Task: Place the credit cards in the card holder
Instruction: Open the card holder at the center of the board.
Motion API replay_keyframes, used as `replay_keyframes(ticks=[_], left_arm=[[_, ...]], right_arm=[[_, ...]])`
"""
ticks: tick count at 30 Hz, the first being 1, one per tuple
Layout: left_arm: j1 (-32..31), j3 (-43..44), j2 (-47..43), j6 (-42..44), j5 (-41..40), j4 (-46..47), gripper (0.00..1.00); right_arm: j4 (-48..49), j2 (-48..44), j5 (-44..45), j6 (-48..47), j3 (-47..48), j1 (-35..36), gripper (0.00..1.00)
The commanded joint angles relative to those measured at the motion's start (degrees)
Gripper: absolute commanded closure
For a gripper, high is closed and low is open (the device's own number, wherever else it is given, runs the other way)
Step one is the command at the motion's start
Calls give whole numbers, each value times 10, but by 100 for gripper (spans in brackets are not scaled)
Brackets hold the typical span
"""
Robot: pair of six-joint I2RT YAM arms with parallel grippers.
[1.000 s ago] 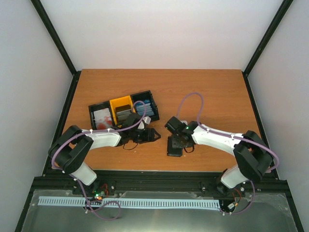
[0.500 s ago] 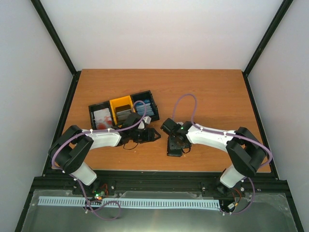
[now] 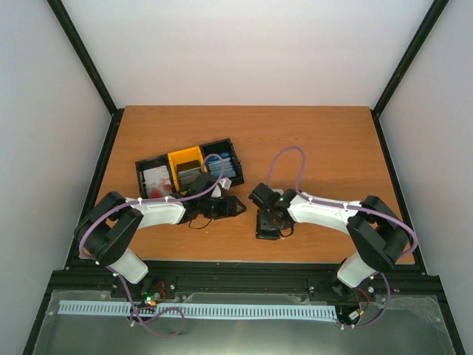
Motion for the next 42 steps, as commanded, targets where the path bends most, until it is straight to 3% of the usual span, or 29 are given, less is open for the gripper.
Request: replay_keyframes(ticks=[1,14,20,33,42], left_arm=[[-6,5,-8,5,3,16,36],[-26,60,44,46,44,16,35],[-32,98,94,78,82,9,35],[-32,138,163,65,188,17,37],[-32,144,165,64,168,0,63]], right_arm=[[17,-14,-27,13,-43,-18,82],[115,-106,-106,21,-117,-69,97],[207,-169,-170,25,-166,-102,97],[287,-173,-196,25,-180,-122,97],[269,-160,-181,19,-186,-123,97]])
